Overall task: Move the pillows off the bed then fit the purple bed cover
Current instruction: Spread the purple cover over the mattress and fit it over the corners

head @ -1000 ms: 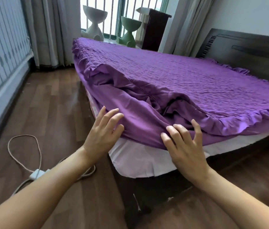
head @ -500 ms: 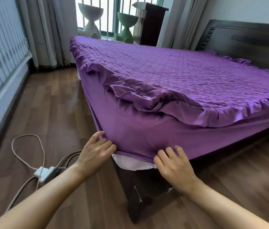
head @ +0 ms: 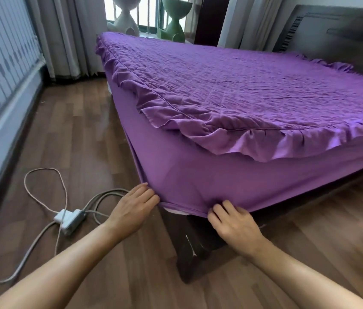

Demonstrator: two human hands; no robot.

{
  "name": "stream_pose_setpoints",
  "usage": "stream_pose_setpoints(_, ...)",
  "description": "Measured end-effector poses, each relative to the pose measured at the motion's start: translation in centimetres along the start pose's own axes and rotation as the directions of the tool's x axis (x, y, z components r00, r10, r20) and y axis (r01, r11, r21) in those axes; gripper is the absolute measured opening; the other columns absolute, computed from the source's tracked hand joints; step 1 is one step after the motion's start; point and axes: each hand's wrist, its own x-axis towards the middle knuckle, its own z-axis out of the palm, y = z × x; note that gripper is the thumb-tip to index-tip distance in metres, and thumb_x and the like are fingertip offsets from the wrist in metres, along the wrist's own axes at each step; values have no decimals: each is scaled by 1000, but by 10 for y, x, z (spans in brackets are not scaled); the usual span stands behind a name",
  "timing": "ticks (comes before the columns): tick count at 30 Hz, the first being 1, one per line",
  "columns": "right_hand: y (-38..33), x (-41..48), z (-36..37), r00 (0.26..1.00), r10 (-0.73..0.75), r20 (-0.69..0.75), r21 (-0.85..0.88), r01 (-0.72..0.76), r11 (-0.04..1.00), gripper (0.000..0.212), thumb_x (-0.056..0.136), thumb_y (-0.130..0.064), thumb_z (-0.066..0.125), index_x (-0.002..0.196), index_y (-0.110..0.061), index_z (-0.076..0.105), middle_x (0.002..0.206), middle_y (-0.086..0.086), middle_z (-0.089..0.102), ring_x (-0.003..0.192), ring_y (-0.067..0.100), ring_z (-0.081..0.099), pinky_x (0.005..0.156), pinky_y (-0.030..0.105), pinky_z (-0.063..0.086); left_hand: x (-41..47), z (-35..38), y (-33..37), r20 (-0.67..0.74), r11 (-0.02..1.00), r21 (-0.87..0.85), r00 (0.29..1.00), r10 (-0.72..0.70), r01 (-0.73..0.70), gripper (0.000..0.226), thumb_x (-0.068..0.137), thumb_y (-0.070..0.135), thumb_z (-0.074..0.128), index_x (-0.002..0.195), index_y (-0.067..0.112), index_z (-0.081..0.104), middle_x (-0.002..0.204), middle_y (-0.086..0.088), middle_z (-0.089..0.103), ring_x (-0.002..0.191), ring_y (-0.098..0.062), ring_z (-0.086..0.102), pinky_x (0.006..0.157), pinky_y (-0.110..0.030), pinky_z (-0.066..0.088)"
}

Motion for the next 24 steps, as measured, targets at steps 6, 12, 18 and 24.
stream_pose_setpoints(6, -6, -5, 8, 995, -19, 100, 45, 14, 999, 24, 74, -1, 45, 81, -13, 64, 75, 3, 59, 71, 22, 58, 47, 31, 46, -14, 11, 5, 82, 998, -58, 997, -1, 6, 11, 80, 15, 54, 91, 18, 55, 88, -2, 57, 96, -25, 52, 100, -30, 36)
stream_pose_setpoints(12, -8, -5, 10, 999, 28, 24, 12, -28, 1000, 18, 79, 0, 49, 84, -11, 64, 78, 6, 57, 74, 26, 52, 62, 38, 46, -18, 19, 6, 49, 996, -83, 998, -28, 32, 14, 87, 16, 51, 98, 14, 59, 97, -4, 60, 105, -25, 55, 105, -29, 34)
stream_pose_setpoints(18, -13, -12, 19, 996, 24, 81, 106, -32, 994, 31, 76, -3, 47, 96, -9, 69, 79, 4, 61, 79, 24, 55, 57, 33, 52, -22, 31, 12, 20, 987, -140, 997, -79, 81, 17, 87, 13, 50, 100, 13, 61, 104, -4, 57, 106, -25, 54, 101, -32, 40)
stream_pose_setpoints(24, -8, -15, 22, 987, -13, 159, 213, -21, 977, 38, 73, -8, 43, 100, -10, 70, 85, 1, 64, 85, 21, 49, 55, 30, 52, -23, 39, 10, 124, 984, -161, 991, -52, 72, 10, 85, 15, 58, 94, 18, 55, 94, 0, 56, 89, -21, 52, 78, -29, 45)
